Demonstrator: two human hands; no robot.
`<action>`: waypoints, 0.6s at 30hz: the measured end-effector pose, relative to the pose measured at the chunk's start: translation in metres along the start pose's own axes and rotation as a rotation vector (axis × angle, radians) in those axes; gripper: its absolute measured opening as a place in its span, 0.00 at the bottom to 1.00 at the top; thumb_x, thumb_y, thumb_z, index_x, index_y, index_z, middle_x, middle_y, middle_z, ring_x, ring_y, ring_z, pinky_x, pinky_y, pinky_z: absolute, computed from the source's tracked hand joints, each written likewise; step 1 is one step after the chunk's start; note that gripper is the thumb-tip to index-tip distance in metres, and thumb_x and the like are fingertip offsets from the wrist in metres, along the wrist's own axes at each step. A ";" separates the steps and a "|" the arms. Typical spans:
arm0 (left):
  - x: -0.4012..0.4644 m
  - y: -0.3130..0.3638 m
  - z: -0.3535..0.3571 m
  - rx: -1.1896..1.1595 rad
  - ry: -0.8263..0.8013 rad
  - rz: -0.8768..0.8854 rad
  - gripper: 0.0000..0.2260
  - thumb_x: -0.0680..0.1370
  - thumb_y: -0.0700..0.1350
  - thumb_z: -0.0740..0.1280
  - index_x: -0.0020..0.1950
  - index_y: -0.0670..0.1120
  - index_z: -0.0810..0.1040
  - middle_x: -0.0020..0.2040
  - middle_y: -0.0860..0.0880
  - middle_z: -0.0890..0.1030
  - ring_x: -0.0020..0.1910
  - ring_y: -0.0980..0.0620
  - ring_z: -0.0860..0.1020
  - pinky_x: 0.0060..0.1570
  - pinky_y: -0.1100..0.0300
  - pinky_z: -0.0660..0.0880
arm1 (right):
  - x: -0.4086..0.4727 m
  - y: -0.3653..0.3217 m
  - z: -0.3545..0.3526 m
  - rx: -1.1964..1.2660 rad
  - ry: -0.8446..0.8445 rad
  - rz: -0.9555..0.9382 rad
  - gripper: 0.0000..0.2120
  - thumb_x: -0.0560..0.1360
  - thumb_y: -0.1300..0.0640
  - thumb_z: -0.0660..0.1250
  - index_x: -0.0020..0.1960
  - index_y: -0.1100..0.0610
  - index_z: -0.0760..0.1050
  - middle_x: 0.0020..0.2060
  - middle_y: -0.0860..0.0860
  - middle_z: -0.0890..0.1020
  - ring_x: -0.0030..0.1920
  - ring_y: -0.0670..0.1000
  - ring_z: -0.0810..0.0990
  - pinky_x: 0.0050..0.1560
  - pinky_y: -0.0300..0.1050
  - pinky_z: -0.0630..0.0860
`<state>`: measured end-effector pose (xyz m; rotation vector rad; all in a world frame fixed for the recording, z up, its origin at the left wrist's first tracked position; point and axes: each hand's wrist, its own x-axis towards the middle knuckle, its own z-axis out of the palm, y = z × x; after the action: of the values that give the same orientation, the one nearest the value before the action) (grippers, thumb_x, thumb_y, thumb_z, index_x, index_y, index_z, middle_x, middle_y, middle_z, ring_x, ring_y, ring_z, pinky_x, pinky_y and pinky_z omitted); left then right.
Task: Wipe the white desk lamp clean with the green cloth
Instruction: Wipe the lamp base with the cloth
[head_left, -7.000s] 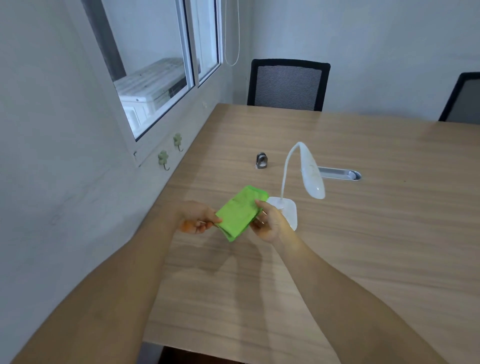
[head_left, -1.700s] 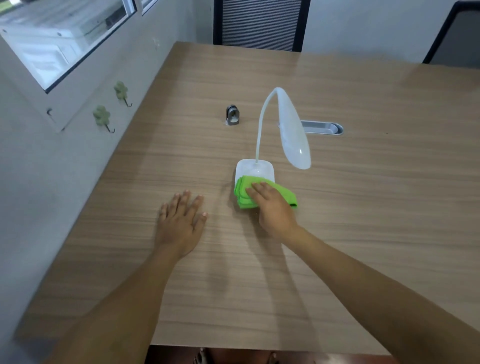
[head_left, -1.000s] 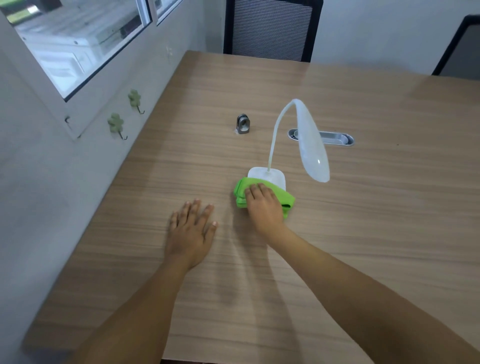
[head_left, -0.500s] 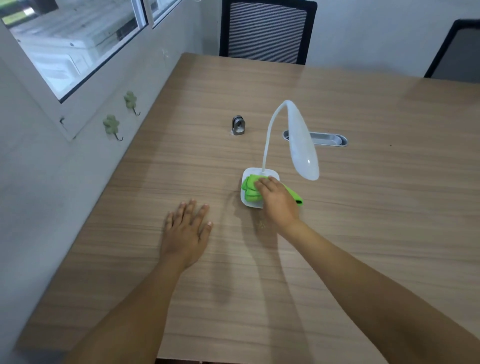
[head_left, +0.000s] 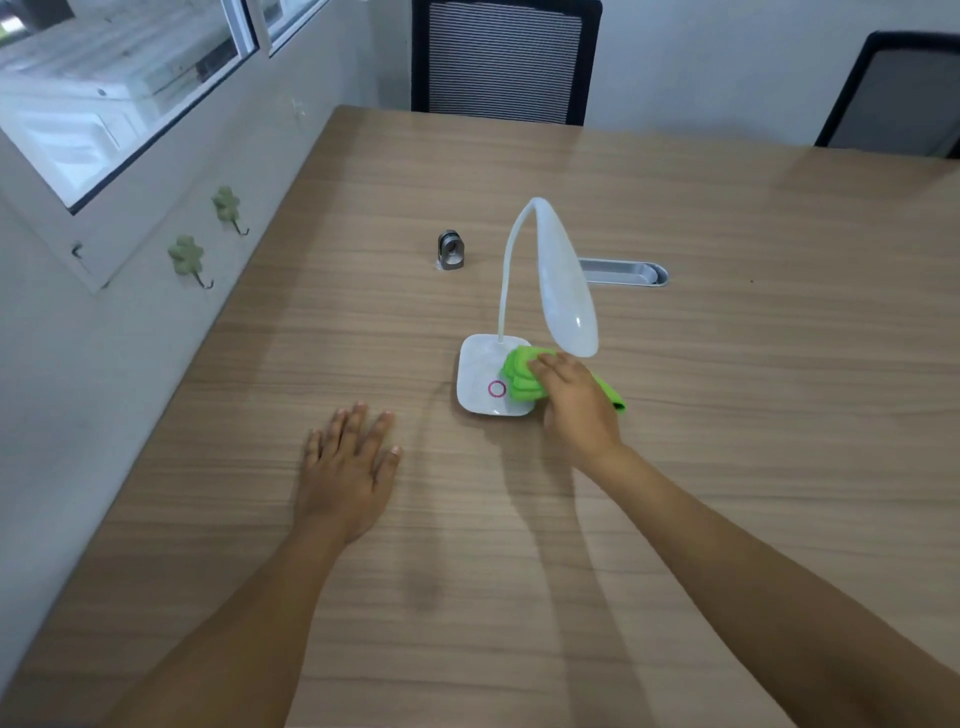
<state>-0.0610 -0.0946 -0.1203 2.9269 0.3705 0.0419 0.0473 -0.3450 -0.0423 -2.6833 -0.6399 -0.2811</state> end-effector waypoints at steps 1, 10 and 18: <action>0.000 0.000 0.000 0.004 0.002 0.001 0.29 0.75 0.62 0.41 0.75 0.59 0.56 0.78 0.49 0.59 0.78 0.47 0.54 0.74 0.46 0.51 | 0.008 -0.002 -0.001 0.015 -0.003 0.036 0.22 0.67 0.72 0.57 0.59 0.66 0.77 0.57 0.64 0.82 0.58 0.67 0.79 0.59 0.60 0.76; 0.001 0.000 0.003 0.013 0.018 0.003 0.28 0.75 0.61 0.43 0.75 0.57 0.60 0.77 0.48 0.61 0.77 0.46 0.57 0.73 0.45 0.53 | 0.018 0.011 0.001 -0.122 -0.245 0.111 0.23 0.78 0.66 0.57 0.73 0.57 0.65 0.74 0.57 0.65 0.74 0.59 0.61 0.74 0.49 0.58; 0.001 0.001 0.000 -0.010 0.009 -0.004 0.29 0.75 0.62 0.42 0.75 0.58 0.59 0.78 0.49 0.59 0.77 0.47 0.55 0.74 0.46 0.52 | 0.021 -0.010 -0.005 -0.066 -0.155 0.126 0.21 0.78 0.66 0.58 0.70 0.57 0.68 0.71 0.57 0.69 0.71 0.59 0.65 0.71 0.50 0.63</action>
<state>-0.0602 -0.0954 -0.1200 2.9165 0.3770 0.0560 0.0606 -0.3307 -0.0293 -2.8149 -0.5108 -0.0628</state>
